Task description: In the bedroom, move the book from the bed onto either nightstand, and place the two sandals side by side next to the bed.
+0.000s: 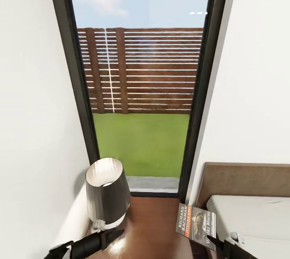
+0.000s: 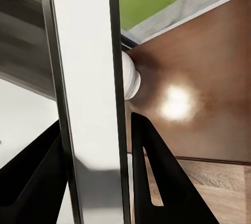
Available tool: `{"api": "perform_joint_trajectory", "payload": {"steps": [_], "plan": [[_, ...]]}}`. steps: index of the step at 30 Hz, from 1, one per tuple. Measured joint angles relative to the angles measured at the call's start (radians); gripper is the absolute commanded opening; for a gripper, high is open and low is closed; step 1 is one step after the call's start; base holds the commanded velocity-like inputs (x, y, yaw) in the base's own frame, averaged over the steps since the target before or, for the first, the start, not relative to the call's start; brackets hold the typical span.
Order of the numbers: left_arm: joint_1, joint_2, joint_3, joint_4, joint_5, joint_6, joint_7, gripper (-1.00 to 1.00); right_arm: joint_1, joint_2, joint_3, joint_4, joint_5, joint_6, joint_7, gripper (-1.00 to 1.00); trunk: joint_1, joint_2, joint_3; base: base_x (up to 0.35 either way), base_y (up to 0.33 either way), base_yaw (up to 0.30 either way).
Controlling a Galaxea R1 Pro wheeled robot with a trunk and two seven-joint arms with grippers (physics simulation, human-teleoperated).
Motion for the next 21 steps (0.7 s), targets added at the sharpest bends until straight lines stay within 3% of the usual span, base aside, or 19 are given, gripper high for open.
{"api": "perform_joint_trajectory", "payload": {"steps": [4, 9, 14, 16, 19, 21], "plan": [[0.0, 0.0, 0.011, -0.038, 0.073, 0.007, -0.001, 1.0, 0.0, 0.001, 0.0, -0.001, 0.0, 0.004, 0.003, -1.0, 0.0, 0.0, 0.0, 0.0, 0.0, 0.0], [0.001, -0.004, 0.011, -0.047, 0.091, 0.004, 0.007, 1.0, -0.001, 0.0, -0.002, -0.008, 0.001, 0.048, 0.008, -1.0, 0.0, 0.0, 0.0, 0.0, 0.0, 0.0], [0.003, -0.005, 0.011, -0.046, 0.092, 0.003, 0.011, 1.0, -0.001, -0.002, -0.005, -0.098, 0.0, 0.348, 0.011, -1.0, 0.0, 0.0, 0.0, 0.0, 0.0, 0.0], [0.003, -0.005, 0.011, -0.046, 0.092, 0.002, 0.011, 1.0, -0.001, -0.002, 0.005, -0.225, 0.0, 0.489, 0.012, -1.0, 0.0, 0.0, 0.0, 0.0, 0.0, 0.0], [0.004, -0.005, 0.011, -0.046, 0.092, 0.002, 0.011, 1.0, -0.001, -0.003, -0.005, -0.334, -0.003, 0.595, 0.012, -1.0, 0.0, 0.0, 0.0, 0.0, 0.0, 0.0], [0.004, -0.005, 0.011, -0.046, 0.092, 0.002, 0.012, 1.0, -0.001, -0.004, -0.006, -0.398, -0.002, 0.754, 0.012, -1.0, 0.0, 0.0, 0.0, 0.0, 0.0, 0.0]]}}
